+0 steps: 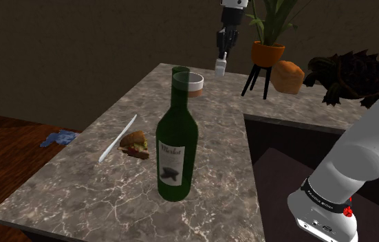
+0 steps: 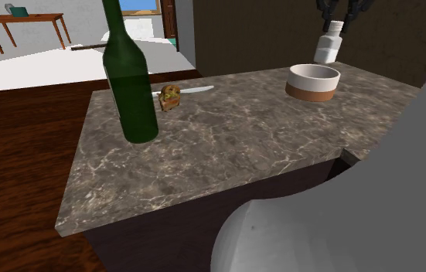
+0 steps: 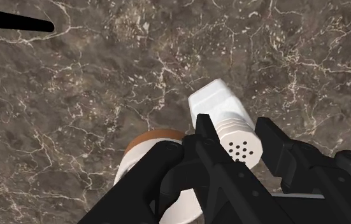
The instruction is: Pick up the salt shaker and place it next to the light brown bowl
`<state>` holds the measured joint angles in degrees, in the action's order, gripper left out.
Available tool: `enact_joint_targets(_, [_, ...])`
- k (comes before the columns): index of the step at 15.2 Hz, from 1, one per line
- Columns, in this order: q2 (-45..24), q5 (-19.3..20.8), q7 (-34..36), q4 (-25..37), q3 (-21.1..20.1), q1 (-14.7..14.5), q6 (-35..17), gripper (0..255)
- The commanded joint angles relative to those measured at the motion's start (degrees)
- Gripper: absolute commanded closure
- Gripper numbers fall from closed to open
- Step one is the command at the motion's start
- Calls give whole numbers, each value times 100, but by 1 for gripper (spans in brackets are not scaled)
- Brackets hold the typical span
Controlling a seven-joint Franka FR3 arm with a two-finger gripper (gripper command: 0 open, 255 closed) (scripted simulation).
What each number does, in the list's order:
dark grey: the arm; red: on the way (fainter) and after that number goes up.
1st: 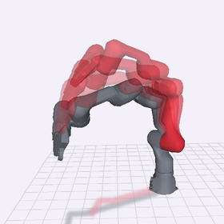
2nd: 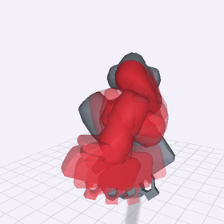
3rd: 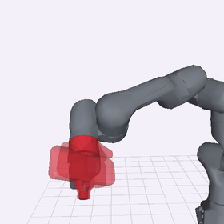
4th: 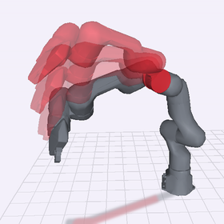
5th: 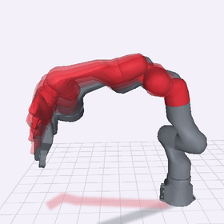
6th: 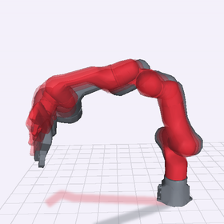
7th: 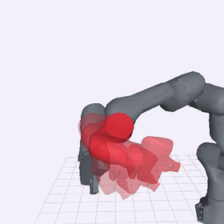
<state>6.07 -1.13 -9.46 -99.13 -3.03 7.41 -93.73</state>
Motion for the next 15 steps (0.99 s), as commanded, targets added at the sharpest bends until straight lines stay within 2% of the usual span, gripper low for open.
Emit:
enact_joint_targets(1, [-351,25,-206,419,112,93,71,255])
enact_joint_targets(8, [-1643,4,-866,2065,429,444,436,255])
enact_joint_targets(11, [-2341,-43,-1124,3050,527,621,728,255])
enact_joint_targets(13, [-2979,-91,-1301,4010,583,770,1053,255])
enact_joint_targets(15, [-2874,-84,-1303,3686,579,765,834,255])
